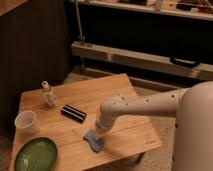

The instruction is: Wipe the white sponge on the table

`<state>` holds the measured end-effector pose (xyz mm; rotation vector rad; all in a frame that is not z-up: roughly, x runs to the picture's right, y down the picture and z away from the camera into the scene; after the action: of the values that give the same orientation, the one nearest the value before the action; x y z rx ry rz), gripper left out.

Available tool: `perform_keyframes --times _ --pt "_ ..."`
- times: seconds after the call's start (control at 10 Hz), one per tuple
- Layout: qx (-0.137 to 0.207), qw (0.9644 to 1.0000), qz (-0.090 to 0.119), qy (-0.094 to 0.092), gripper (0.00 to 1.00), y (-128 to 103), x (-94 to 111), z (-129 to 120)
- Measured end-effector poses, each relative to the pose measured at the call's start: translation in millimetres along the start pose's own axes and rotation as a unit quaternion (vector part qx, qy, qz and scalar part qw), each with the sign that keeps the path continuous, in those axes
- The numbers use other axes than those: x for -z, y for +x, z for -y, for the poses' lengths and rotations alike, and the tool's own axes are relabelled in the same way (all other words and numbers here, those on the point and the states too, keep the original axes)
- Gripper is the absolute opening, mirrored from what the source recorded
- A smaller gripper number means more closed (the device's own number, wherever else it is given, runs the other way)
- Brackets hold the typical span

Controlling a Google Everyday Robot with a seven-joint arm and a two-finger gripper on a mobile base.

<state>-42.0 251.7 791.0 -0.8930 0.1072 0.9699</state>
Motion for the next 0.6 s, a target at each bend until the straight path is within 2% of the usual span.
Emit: perform_keyframes --times 0.2,0.3,0.6 --pt "-0.002 1.0 -0.004 0.001 0.05 1.4 -1.9 -2.2" --pt "-0.001 1.0 -0.005 0.001 0.0 1.4 -2.3 -3.3" --pt "-0.004 1.0 -0.008 0.004 0.0 3.1 -1.2 -4.0"
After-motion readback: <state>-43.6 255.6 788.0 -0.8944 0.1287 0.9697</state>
